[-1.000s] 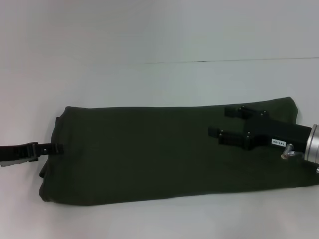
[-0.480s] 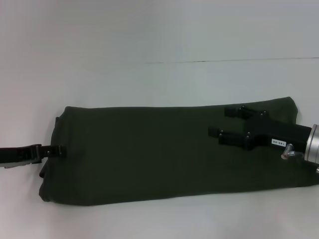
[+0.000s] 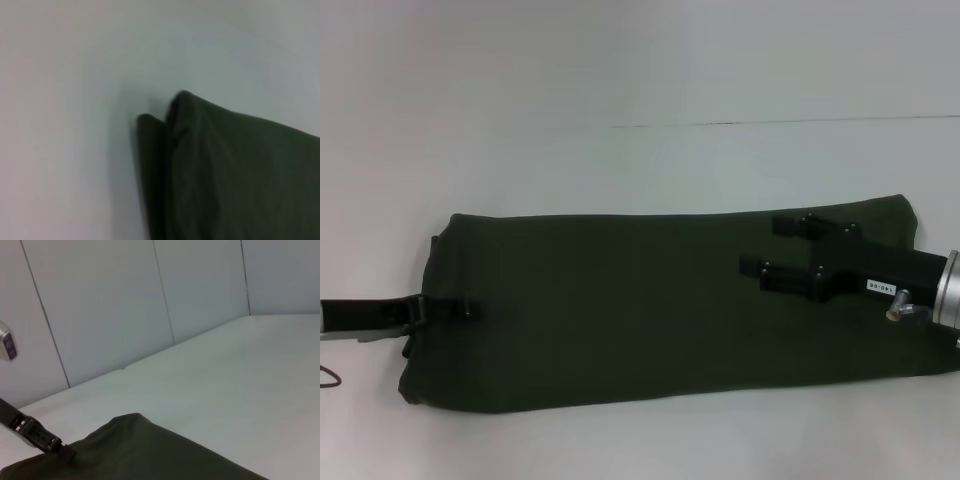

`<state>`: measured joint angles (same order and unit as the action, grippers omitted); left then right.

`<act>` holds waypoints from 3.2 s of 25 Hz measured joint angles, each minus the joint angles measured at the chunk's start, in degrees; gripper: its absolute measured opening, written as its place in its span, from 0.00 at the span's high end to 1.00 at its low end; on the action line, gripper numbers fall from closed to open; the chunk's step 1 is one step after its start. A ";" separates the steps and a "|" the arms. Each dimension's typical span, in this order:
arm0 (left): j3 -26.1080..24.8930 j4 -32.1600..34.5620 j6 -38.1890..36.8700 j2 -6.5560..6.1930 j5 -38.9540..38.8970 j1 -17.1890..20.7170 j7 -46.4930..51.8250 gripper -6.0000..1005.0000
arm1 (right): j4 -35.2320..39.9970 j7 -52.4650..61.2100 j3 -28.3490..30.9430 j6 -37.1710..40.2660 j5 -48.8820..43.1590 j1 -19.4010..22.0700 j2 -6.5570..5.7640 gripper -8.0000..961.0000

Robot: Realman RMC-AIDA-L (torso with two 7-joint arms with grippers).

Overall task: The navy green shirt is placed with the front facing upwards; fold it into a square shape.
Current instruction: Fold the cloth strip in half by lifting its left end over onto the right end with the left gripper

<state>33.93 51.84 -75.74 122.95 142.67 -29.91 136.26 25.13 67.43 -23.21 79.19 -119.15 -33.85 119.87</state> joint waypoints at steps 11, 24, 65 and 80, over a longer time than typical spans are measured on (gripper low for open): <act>0.00 -1.36 -0.65 0.01 -0.48 -1.00 -0.52 0.11 | 0.00 0.03 0.27 0.00 0.06 0.37 0.02 0.06; 0.09 -0.98 -0.15 0.14 -0.44 -0.98 -1.40 0.57 | 0.00 0.10 0.38 0.37 0.06 -0.07 0.02 0.06; -3.58 12.92 -9.00 0.65 -10.11 2.47 -2.59 0.90 | -3.55 -2.01 -0.22 -2.29 1.39 -0.68 0.19 0.06; 21.01 2.86 -3.32 1.51 -30.91 -3.93 -1.39 0.90 | -4.48 -3.73 0.85 -2.67 1.70 2.04 0.04 0.06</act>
<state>54.94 54.71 -79.07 124.46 111.75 -33.84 134.87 20.66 63.70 -22.35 76.52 -117.45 -31.81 119.91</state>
